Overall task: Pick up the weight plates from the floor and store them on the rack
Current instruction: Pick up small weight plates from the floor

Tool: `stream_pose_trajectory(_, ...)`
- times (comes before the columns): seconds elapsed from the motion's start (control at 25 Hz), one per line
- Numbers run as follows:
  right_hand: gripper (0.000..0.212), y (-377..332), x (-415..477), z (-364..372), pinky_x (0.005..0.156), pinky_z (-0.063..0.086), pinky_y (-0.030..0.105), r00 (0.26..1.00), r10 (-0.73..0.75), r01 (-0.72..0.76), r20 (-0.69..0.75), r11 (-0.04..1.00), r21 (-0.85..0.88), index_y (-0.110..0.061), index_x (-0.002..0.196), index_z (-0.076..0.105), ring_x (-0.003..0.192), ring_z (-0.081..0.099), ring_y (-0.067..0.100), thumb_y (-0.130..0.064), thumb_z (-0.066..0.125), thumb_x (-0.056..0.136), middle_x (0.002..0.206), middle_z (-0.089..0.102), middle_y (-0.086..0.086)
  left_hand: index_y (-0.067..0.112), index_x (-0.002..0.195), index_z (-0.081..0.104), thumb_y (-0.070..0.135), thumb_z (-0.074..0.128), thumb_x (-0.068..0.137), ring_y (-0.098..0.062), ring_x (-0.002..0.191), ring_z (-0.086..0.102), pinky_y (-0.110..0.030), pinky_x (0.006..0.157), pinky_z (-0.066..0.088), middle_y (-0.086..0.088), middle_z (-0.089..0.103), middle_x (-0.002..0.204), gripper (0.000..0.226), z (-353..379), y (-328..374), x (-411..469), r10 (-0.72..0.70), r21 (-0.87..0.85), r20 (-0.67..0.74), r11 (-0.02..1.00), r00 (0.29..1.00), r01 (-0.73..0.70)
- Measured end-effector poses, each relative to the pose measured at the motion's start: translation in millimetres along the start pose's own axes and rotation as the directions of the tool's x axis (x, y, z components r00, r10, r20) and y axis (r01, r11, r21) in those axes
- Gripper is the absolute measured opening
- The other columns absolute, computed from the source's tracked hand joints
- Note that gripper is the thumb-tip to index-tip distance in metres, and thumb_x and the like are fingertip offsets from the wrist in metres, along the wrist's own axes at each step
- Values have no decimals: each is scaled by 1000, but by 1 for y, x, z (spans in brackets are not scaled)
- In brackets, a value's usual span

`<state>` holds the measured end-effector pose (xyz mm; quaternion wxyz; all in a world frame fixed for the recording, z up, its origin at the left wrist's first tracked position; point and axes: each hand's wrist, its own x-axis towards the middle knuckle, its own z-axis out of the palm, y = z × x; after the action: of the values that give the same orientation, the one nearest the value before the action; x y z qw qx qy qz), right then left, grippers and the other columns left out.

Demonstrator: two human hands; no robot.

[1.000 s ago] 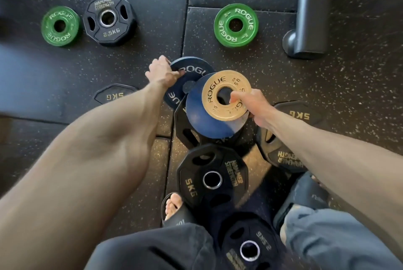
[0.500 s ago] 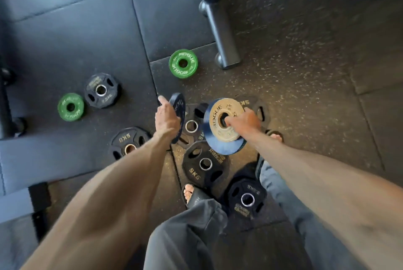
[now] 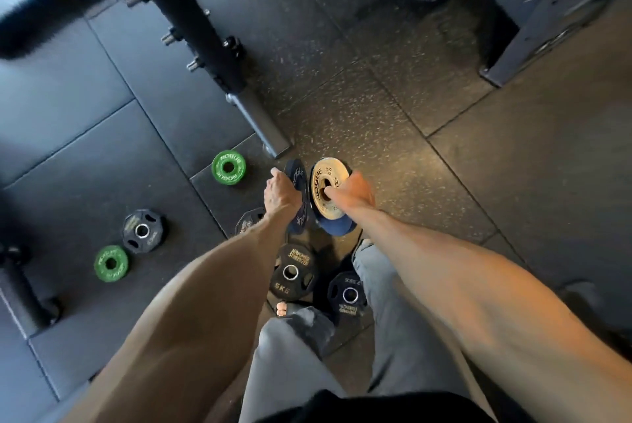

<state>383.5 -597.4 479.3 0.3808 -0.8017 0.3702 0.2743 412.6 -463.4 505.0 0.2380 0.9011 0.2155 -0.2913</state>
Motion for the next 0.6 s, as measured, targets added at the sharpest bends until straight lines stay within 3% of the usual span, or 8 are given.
stream_pose_trajectory(0.12,65,-18,8,-70,90,50,39,1000,6,-6,-10,1000,-3,-8,132,47,116,60,35,-35,73,79,125,64,14,-1,125,43,1,59,85,-39,122,54,-42,101,45,-23,57,128,43,-15,73,-14,3,5,-27,1000,1000,-3)
stream_pose_trajectory(0.32,58,-63,34,-166,97,50,42,993,-119,119,-14,992,-37,-5,131,47,118,59,36,-25,68,81,127,61,16,0,123,46,2,59,85,-40,119,55,-44,98,47,-23,59,126,40,-47,180,-20,27,-10,-72,1000,997,-28)
stream_pose_trajectory(0.48,40,-121,63,-226,81,56,38,980,-189,183,-60,978,-98,-6,114,58,100,67,34,-23,69,81,112,69,15,1,121,48,6,60,86,-40,117,56,-44,93,47,-22,60,124,37,-80,251,-8,20,-54,-130,998,991,-28)
stream_pose_trajectory(0.6,45,-165,91,-264,84,52,38,965,-251,240,-76,962,-128,-5,124,50,108,63,37,-20,66,84,122,63,16,2,122,48,8,62,85,-39,116,58,-43,91,48,-19,61,123,40,-102,300,19,-1,-64,-158,998,987,-9)
